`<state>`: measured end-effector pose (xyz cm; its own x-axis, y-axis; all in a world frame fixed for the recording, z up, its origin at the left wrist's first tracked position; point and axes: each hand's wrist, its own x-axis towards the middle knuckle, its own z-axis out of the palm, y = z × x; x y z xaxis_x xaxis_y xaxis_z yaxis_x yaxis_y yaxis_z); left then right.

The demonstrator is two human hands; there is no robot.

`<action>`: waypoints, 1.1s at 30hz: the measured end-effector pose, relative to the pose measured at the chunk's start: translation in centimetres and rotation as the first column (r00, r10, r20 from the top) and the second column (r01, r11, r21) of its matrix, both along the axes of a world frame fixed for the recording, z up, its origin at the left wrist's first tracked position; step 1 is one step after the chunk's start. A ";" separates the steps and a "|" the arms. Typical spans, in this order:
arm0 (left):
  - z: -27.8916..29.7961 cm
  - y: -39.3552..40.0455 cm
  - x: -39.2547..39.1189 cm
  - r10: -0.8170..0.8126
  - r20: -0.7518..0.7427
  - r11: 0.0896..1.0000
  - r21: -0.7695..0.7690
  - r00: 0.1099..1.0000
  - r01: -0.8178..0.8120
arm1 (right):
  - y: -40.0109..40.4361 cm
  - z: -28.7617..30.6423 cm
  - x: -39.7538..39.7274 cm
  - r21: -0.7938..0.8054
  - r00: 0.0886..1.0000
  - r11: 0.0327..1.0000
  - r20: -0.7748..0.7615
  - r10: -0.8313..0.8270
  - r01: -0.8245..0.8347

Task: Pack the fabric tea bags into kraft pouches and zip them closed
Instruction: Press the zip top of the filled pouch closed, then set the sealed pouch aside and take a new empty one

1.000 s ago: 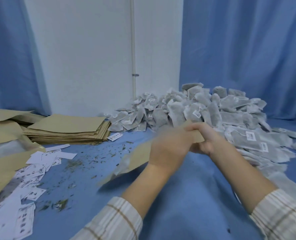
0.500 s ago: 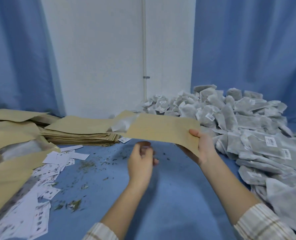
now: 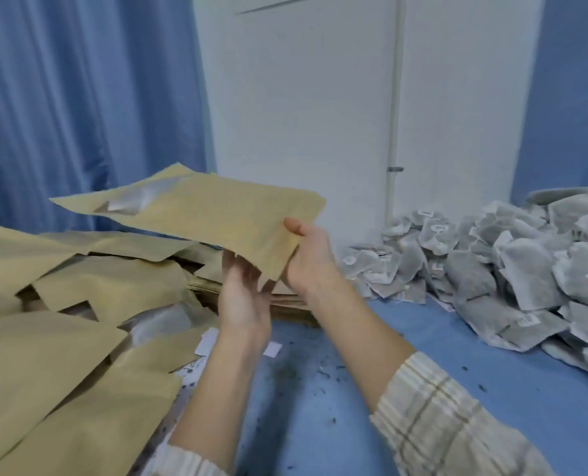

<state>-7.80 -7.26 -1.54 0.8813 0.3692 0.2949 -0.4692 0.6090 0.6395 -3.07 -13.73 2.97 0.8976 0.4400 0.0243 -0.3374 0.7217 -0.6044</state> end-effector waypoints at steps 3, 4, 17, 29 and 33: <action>-0.5 5.2 2.2 0.103 -0.218 0.994 -0.003 0.971 -0.106 | 9.8 0.1 1.1 -0.272 0.993 0.960 0.074 0.091 -0.067; -1.5 6.2 2.7 0.115 -0.324 0.993 0.023 0.939 -0.114 | 11.7 -0.9 1.4 -0.359 0.992 0.932 0.090 0.088 -0.050; -7.9 -1.2 9.0 -0.196 -0.488 0.973 0.014 0.851 0.232 | 3.0 -9.3 9.6 -0.603 0.968 0.768 0.024 -0.252 0.215; -12.2 0.7 13.5 -0.123 -0.561 0.955 0.157 0.819 0.250 | -0.5 -16.6 16.8 -0.449 0.657 -0.489 0.398 0.640 0.748; -13.0 0.9 13.3 -0.144 -0.564 0.975 0.061 0.813 0.215 | -0.9 -17.6 16.0 -0.219 0.491 -0.454 0.570 0.658 0.863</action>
<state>5.46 -6.41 -14.51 0.9556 0.1824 -0.2316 0.0953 0.5523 0.8282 12.94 -14.61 -14.66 0.8237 0.4058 0.3961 0.3882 -0.9127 0.1279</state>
